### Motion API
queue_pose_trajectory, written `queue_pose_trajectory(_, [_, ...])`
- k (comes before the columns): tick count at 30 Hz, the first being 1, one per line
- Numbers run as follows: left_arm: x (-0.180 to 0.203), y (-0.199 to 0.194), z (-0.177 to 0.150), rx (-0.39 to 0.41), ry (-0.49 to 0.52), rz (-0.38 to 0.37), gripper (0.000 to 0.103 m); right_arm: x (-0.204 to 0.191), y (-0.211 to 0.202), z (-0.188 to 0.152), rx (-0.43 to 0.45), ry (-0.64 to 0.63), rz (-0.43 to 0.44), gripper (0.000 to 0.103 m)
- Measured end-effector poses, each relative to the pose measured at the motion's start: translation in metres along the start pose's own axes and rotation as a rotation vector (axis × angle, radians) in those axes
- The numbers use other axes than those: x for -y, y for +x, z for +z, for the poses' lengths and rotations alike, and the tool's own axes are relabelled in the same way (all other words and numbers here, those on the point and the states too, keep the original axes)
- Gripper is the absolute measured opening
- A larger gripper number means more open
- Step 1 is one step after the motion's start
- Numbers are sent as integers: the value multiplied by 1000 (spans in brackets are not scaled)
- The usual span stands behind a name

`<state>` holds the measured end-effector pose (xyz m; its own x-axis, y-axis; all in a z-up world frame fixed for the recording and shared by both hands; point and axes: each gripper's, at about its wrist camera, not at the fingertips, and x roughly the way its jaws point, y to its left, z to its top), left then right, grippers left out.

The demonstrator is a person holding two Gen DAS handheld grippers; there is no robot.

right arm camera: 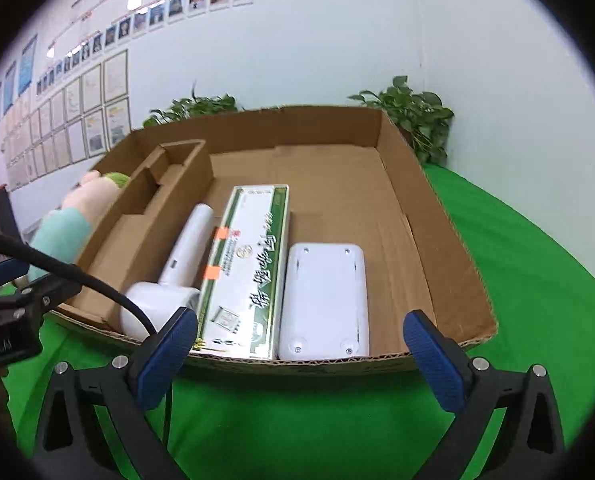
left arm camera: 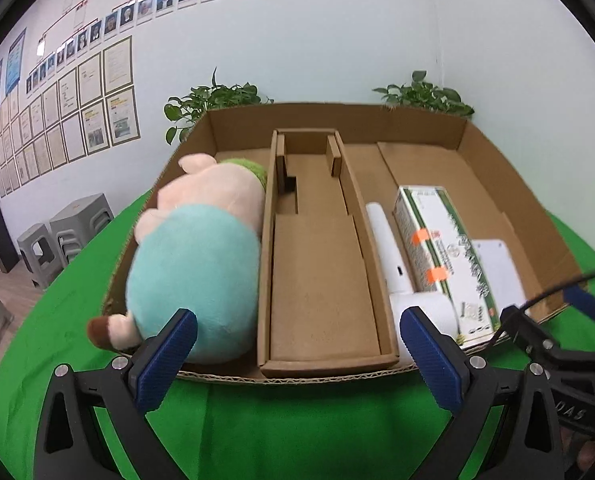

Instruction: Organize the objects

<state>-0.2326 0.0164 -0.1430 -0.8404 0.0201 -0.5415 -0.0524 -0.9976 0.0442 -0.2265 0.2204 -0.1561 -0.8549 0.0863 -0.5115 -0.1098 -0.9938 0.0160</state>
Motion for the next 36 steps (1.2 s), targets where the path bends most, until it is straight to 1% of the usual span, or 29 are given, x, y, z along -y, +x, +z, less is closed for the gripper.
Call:
queue_pose_trajectory(1, [3, 5, -2, -11, 12, 22, 102, 1, -1, 0, 2, -2, -5, 102])
queue_pose_trajectory(2, [6, 9, -7, -1, 38, 46, 103, 2, -1, 1, 4, -4, -6, 102])
queue_pose_trajectory(4, [8, 9, -9, 26, 43, 51, 103, 1, 3, 2, -17, -16, -10, 103])
queue_pose_trajectory(9, [7, 11, -12, 25, 22, 45, 103, -6, 6, -1, -43, -53, -48, 103])
queue_pose_trajectory(36, [7, 12, -8, 19, 22, 38, 103, -6, 10, -3, -46, -54, -48, 103])
